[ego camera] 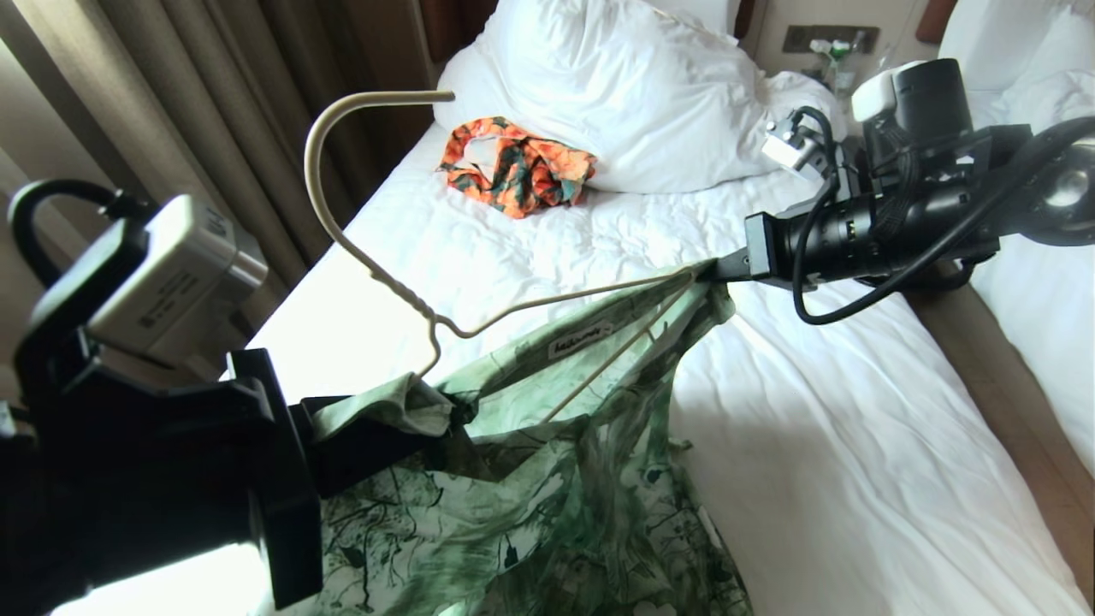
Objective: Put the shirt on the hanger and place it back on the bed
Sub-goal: Hook the other side of the shirt onto the hanger
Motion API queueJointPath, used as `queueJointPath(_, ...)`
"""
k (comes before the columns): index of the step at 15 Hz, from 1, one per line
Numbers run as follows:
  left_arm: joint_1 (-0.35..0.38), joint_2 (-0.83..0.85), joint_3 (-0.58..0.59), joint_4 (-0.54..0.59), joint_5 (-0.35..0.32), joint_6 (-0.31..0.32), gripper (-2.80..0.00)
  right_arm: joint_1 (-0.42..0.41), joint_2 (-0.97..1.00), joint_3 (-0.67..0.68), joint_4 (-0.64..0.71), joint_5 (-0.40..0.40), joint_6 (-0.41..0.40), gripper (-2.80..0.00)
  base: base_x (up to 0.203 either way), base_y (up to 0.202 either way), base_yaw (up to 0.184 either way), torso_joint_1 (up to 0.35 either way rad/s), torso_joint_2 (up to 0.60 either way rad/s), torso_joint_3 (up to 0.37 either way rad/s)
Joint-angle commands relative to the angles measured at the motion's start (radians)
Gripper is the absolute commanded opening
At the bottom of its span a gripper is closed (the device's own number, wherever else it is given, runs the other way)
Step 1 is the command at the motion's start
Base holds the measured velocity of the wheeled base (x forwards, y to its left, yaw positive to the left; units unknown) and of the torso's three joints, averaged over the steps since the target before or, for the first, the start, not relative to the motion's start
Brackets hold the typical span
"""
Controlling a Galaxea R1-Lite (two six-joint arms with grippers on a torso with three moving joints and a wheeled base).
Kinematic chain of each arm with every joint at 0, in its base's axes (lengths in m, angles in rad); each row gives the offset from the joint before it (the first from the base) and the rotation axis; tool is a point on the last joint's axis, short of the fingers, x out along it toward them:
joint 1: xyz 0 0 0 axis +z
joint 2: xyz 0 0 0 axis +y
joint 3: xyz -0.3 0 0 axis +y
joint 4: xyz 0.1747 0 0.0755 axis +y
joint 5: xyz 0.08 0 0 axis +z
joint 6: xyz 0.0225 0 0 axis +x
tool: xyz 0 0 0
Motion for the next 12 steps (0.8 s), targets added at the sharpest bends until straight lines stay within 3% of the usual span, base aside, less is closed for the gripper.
queueJointPath(1, 0.001, 0.000, 0.003, -0.001, 0.025, 0.006, -2.80, -0.008, 0.004, -0.006, 0.008, 0.015, 0.001, -2.80, 0.000, 0.000, 0.000, 0.000, 0.00, 0.000)
queueJointPath(4, 0.002, 0.000, 0.016, -0.008, 0.055, 0.084, -2.80, -0.019, 0.002, -0.009, 0.015, 0.035, 0.001, -2.80, 0.000, 0.000, 0.000, 0.000, 0.00, 0.000)
queueJointPath(12, 0.007, 0.005, 0.047, -0.081, 0.089, 0.156, -2.80, -0.022, -0.007, -0.015, 0.077, 0.037, 0.001, -2.80, 0.000, 0.000, 0.000, 0.000, 0.00, 0.000)
